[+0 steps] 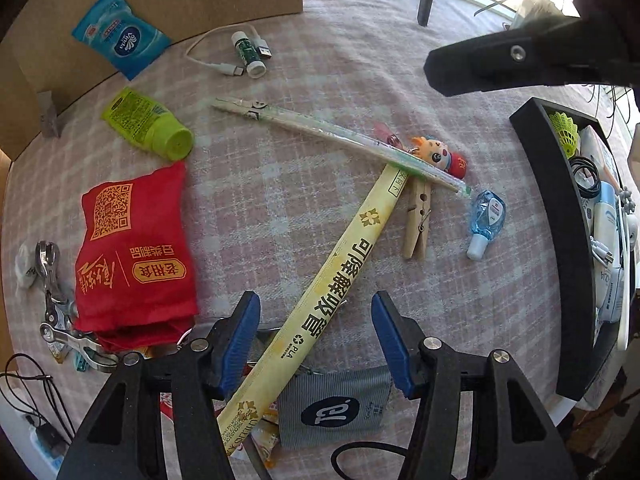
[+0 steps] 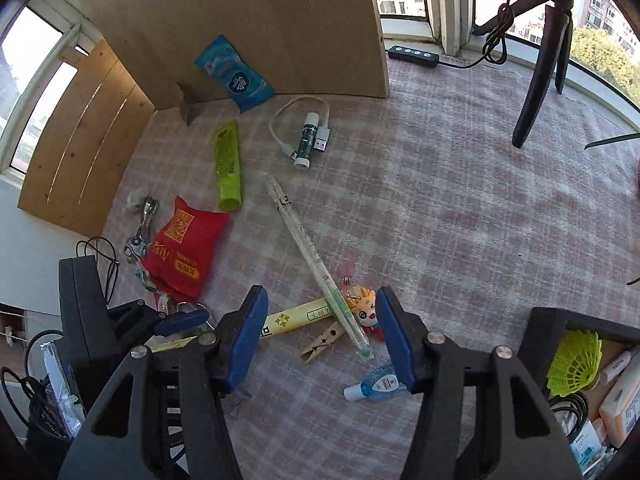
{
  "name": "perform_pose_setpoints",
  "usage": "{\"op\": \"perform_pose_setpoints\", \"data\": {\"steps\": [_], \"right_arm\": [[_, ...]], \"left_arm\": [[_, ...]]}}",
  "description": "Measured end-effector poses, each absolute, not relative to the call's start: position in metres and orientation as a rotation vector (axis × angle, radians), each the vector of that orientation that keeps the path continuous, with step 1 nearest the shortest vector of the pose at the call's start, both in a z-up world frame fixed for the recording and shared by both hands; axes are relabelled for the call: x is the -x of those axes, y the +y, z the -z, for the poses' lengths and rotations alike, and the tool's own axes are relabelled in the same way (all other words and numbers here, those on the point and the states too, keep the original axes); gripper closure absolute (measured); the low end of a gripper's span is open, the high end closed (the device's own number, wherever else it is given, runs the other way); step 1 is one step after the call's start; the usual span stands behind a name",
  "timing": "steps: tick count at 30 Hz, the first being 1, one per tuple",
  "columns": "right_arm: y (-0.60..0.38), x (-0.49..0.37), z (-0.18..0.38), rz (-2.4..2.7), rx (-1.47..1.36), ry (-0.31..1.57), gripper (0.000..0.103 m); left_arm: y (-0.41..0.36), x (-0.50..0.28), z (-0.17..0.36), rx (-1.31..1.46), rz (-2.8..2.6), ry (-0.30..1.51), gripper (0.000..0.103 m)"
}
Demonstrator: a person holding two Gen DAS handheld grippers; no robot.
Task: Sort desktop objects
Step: 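Reach the left gripper back to the yellow straw packet, then grasp the yellow straw packet with the left gripper while the right grasps the chopsticks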
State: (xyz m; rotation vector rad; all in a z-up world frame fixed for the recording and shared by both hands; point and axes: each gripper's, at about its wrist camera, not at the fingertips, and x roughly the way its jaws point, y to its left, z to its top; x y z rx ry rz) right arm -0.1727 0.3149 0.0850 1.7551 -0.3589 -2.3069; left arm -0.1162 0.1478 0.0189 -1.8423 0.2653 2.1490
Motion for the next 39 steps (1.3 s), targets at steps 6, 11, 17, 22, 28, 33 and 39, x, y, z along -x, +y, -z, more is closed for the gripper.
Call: {"op": "perform_pose_setpoints", "data": {"steps": [6,11,17,22,28,33,39], "right_arm": [[0.298,0.205,-0.050,2.206,-1.820,-0.336,0.064],[0.288,0.218,-0.026,2.159,-1.866,-0.299,0.064],[0.276,0.224,-0.010,2.135,-1.892,-0.223,0.067],[0.271,0.226,-0.009,2.189,-1.877,-0.113,0.085],[0.290,0.224,-0.010,2.207,-1.850,-0.239,0.088],[0.309,0.219,-0.022,2.233,-1.822,-0.340,0.090],[0.331,0.201,-0.041,2.241,-1.786,-0.427,0.091]], "left_arm": [[0.147,0.123,-0.009,1.854,-2.167,0.228,0.057],[0.145,0.124,-0.003,1.873,-2.164,0.206,0.064],[0.145,0.123,0.002,1.888,-2.172,0.203,0.077],[0.145,0.121,0.003,1.895,-2.173,0.193,0.081],[0.144,0.115,0.001,1.898,-2.185,0.171,0.087],[0.151,0.099,-0.015,1.878,-2.210,0.149,0.093],[0.148,0.092,-0.030,1.854,-2.239,0.072,0.093]]}}
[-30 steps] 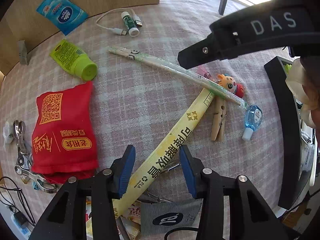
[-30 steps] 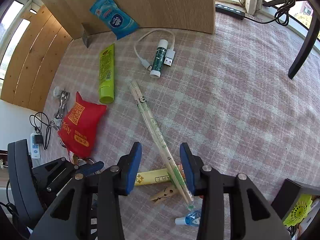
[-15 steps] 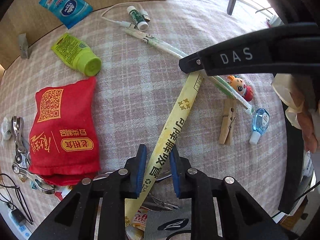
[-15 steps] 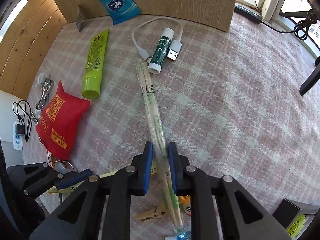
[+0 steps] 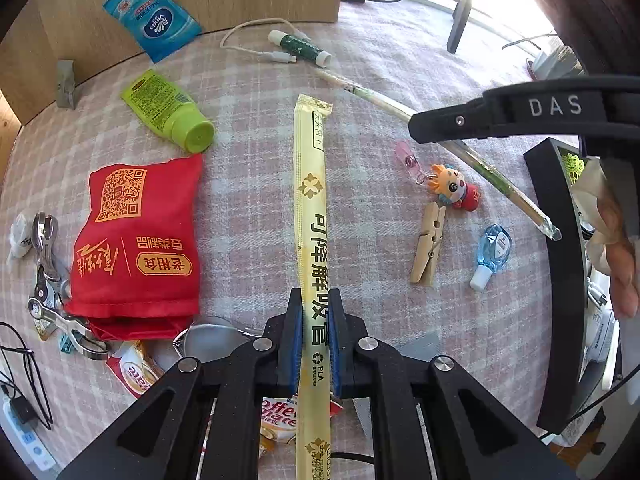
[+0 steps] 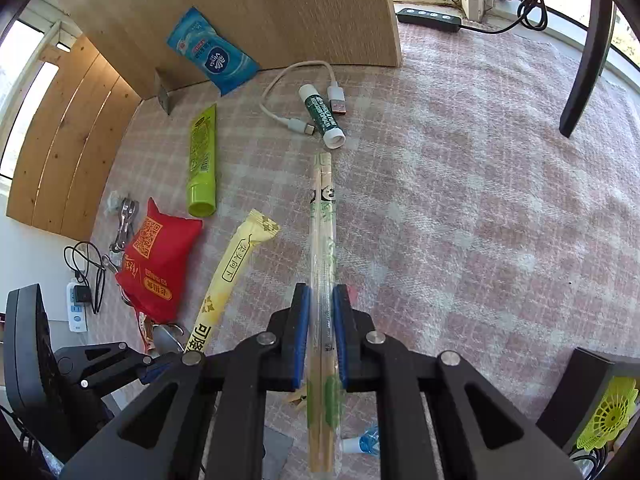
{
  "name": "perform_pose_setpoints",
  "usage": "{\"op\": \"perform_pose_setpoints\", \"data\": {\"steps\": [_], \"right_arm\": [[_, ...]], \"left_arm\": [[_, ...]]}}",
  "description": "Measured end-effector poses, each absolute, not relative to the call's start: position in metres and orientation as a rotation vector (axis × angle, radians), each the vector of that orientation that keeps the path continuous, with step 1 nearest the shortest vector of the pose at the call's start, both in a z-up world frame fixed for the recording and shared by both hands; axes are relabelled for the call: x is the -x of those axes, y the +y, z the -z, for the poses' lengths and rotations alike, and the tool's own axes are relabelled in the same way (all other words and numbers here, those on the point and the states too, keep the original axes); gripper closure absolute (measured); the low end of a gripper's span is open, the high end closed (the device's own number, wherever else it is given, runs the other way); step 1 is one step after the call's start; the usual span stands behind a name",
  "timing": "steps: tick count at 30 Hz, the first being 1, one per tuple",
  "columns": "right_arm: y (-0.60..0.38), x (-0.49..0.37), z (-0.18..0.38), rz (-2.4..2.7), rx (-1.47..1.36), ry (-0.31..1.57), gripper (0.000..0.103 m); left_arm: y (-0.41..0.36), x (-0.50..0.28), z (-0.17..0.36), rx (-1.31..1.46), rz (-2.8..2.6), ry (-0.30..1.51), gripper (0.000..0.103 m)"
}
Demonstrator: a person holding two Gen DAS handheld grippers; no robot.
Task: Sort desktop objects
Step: 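Grasp the yellow straw packet with the left gripper while the right grasps the chopsticks, then carry the straw packet with the left gripper while the right carries chopsticks, both into tray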
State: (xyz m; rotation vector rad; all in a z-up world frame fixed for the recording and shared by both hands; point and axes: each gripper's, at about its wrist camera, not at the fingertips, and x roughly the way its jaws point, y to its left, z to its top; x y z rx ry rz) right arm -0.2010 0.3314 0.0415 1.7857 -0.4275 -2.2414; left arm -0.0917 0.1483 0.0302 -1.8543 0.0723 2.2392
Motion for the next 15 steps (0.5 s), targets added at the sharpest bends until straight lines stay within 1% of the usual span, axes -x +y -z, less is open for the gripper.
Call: {"op": "perform_pose_setpoints", "data": {"steps": [4,9,15], "right_arm": [[0.340,0.175,-0.052,2.263,-1.747,-0.496,0.091],[0.352,0.142,-0.063,2.344,-1.720,-0.501,0.091],[0.380,0.105,-0.080,2.431,-1.681,-0.552,0.091]], "left_arm": [[0.147,0.088,-0.043,1.832,-2.252,0.041,0.093],[0.150,0.085,-0.061,1.801,-2.257,0.049,0.093],[0.178,0.076,-0.075,1.749,-2.249,0.071,0.093]]}}
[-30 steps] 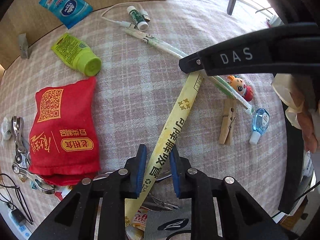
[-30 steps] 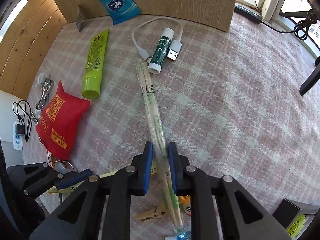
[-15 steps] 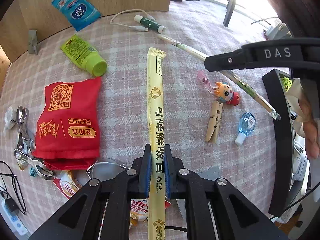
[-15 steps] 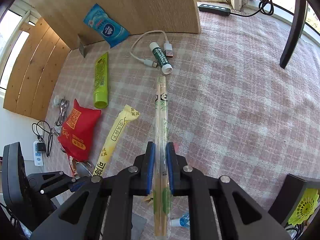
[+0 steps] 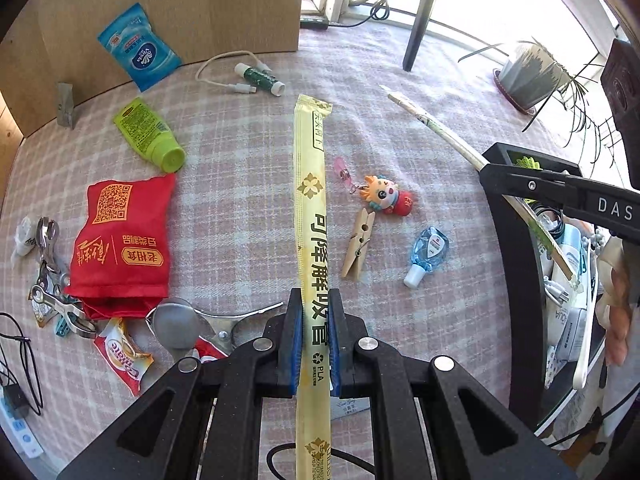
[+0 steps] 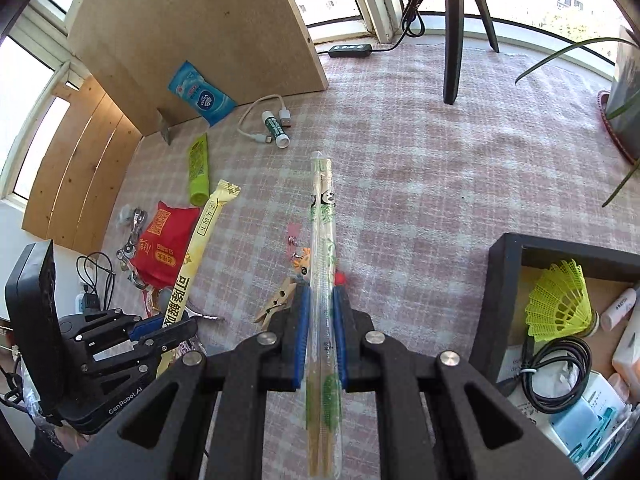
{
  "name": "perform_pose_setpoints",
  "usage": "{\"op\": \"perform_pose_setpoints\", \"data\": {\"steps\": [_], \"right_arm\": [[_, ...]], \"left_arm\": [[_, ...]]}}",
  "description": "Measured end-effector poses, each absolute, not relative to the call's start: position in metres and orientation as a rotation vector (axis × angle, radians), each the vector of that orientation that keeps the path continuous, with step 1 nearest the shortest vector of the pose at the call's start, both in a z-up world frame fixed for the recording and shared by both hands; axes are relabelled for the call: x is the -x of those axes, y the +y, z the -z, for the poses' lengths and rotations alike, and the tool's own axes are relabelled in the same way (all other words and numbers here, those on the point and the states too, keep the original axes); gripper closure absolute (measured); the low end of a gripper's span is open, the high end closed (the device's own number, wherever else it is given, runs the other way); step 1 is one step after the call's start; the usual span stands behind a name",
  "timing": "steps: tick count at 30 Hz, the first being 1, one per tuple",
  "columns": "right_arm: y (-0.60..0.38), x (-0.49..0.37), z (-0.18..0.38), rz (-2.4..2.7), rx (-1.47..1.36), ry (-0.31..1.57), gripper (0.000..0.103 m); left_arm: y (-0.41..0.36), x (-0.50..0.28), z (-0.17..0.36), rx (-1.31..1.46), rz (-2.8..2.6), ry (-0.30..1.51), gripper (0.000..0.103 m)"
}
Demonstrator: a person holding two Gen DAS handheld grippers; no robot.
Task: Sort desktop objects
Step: 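Carry the straw packet with the left gripper while the right carries chopsticks, both into tray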
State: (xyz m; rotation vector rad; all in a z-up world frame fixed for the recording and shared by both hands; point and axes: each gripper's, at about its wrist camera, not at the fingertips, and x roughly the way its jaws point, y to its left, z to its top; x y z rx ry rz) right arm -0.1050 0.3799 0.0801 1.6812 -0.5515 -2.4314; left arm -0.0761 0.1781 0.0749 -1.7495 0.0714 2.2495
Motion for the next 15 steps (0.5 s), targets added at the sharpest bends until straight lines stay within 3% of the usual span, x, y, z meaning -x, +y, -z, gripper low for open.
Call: {"op": "perform_pose_setpoints", "data": {"steps": [15], "right_arm": [[0.480,-0.033,-0.110,2.678,-1.634,-0.736,0.091]], "left_arm": [[0.317,0.044,-0.107,1.583,-2.096,0.152,0.093]]}}
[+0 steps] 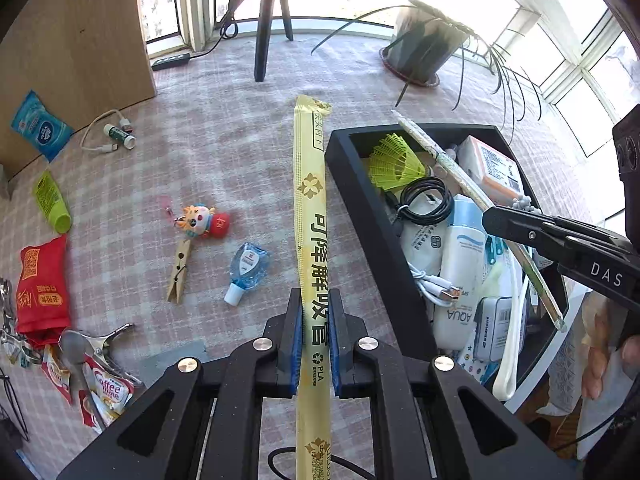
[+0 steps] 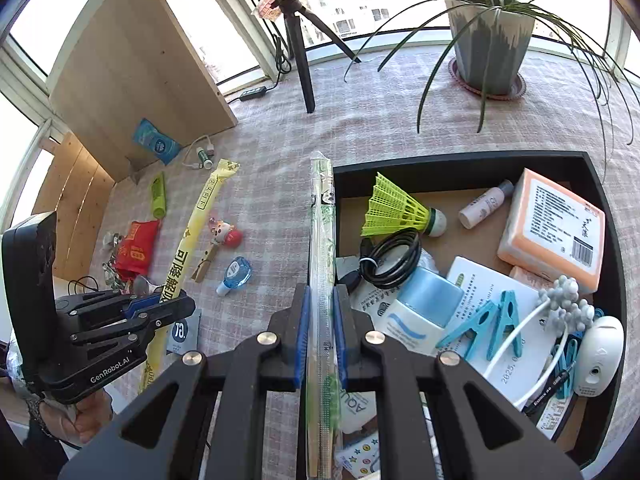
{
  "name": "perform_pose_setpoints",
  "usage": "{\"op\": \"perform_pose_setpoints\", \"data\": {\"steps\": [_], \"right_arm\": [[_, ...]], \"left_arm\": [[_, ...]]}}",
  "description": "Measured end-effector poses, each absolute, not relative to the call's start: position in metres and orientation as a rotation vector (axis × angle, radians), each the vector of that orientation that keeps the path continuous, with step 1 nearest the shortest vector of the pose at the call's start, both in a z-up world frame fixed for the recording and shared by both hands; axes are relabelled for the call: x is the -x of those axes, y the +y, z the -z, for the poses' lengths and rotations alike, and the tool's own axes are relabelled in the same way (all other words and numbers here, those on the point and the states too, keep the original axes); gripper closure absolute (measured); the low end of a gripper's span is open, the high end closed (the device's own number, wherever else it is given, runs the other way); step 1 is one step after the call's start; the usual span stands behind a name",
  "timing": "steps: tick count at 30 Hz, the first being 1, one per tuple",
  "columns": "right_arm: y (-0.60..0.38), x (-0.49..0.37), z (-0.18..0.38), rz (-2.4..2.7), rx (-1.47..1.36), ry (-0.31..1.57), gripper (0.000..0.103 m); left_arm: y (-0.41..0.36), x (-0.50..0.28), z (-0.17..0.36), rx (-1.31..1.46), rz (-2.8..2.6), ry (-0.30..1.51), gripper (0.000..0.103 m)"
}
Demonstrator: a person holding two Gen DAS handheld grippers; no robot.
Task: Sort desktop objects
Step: 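Carry the straw packet with the left gripper while the right carries chopsticks, both into tray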
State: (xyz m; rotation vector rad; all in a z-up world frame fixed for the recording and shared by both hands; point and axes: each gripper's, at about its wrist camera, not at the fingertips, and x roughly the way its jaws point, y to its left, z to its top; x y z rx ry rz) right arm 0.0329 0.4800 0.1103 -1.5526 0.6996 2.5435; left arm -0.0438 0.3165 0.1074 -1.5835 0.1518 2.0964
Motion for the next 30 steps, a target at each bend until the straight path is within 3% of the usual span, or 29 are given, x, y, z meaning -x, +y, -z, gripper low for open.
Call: {"op": "perform_pose_setpoints", "data": {"steps": [18,19,20,22,24,30], "right_arm": [[0.570,-0.159,-0.124,-2.353,1.329,0.783,0.091],[0.572,-0.160,-0.125,-2.349,1.325,0.778,0.091],[0.573,-0.162,-0.125,-2.350,1.321,0.775,0.089],[0.576,-0.165,-0.126,-2.326,1.331,0.783,0.079],[0.578,-0.169,-0.128,-2.302,1.311,0.794,0.061],[0.577,-0.171,-0.132,-2.306,1.284,0.817,0.058]], "left_arm": [[0.451,0.009,-0.126,1.459,-1.943,0.236,0.092],[0.454,0.009,-0.127,1.448,-1.939,0.230,0.083],[0.456,0.009,-0.128,1.451,-1.939,0.228,0.055],[0.455,0.010,-0.130,1.441,-1.953,0.189,0.028],[0.452,0.009,-0.132,1.421,-1.976,0.192,0.030],[0.433,0.008,-0.132,1.437,-2.008,0.207,0.033]]}}
